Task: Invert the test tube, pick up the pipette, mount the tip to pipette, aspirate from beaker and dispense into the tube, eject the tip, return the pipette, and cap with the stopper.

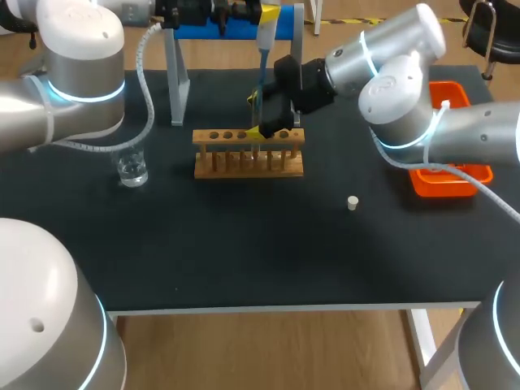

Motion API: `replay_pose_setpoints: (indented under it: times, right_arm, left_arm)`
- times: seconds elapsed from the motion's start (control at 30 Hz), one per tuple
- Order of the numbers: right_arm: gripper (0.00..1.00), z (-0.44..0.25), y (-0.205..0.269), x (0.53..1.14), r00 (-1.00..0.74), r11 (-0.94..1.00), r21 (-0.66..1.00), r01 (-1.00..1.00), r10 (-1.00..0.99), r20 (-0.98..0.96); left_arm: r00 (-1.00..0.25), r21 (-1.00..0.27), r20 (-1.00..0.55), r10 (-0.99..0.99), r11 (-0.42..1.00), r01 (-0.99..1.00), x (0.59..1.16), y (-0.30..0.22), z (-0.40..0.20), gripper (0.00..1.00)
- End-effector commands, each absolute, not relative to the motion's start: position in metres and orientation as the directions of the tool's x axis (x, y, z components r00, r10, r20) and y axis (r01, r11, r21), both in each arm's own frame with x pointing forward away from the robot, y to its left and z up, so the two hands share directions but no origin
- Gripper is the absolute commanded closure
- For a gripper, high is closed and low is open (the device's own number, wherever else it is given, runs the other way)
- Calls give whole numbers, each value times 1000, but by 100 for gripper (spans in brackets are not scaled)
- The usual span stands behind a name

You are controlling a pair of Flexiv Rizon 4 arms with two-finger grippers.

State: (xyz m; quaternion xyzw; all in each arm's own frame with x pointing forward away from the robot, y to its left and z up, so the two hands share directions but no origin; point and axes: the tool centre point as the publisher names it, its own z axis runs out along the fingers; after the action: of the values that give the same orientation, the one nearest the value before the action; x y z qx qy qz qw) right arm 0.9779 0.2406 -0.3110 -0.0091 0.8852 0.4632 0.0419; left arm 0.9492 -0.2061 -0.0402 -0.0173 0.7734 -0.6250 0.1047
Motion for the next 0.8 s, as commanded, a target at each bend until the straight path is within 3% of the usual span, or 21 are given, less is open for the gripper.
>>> replay_pose_setpoints:
  times: [0.03,0.8]
  right_arm:
    - [0,-310,240,977,-996,573,818,-54,23,-83]
    - [0,-310,240,977,-996,573,818,-54,23,-83]
  left_arm:
    - [-976,-969,-143,-165,226,103,945,-206,-35,100]
    - [-969,-962,-170,-177,244,124,945,-209,-18,100]
